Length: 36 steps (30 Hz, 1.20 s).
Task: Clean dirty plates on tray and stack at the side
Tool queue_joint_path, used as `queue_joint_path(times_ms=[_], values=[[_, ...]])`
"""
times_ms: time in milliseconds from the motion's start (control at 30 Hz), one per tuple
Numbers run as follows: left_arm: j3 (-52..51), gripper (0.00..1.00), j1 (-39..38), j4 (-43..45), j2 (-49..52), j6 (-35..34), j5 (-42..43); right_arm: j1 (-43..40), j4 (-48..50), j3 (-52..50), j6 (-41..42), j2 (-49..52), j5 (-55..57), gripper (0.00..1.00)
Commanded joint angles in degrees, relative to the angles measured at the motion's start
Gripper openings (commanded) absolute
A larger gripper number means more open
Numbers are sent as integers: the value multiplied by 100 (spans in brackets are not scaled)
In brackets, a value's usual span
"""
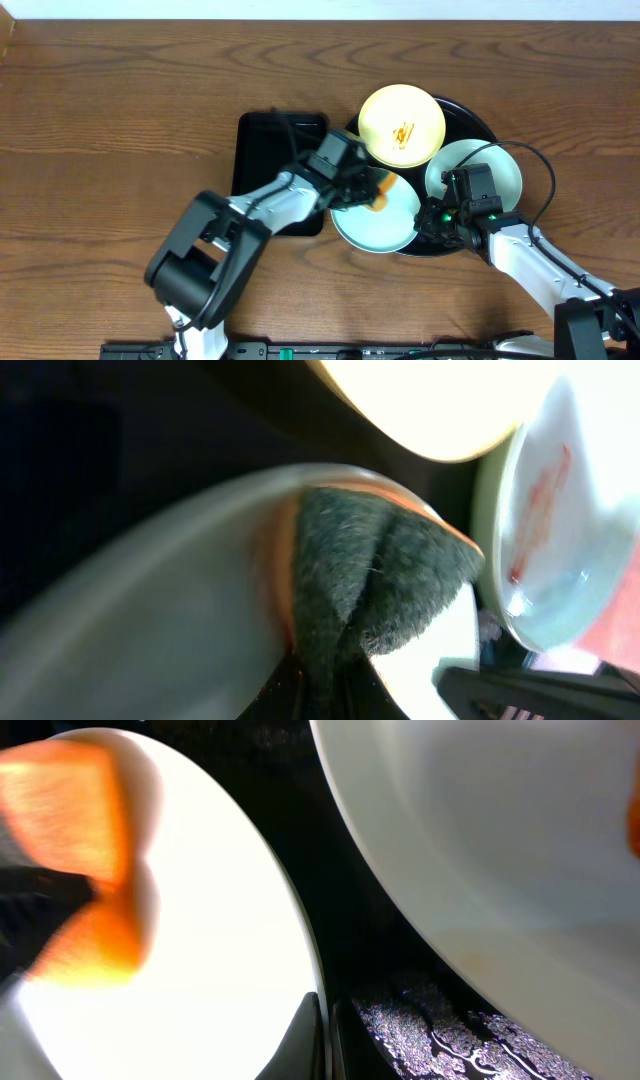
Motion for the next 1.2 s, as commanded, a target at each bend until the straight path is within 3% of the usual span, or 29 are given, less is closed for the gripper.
queue_joint_path(times_ms=[0, 133, 367, 533, 867, 1167], values=[[-17, 8, 254, -321, -260, 584, -369, 26, -46, 79, 70, 15, -31, 1], [-17, 7, 306, -540, -953, 1263, 479, 26, -42, 79, 0, 15, 107, 1], [-17, 7, 667, -1668, -1941, 2006, -1294, 26, -2, 79, -212, 15, 142, 1], [-24, 7, 1311, -2048, -2041, 1998, -2090, 28, 44, 79, -267, 15, 136, 1], [-26, 7, 2055, -2205, -1954, 1998, -2105, 26, 188, 417, -1250, -269, 39, 1], [-26, 7, 2052, -2273, -1952, 1996, -2105, -304, -1233, 1853, -1718, -855, 2085, 1]])
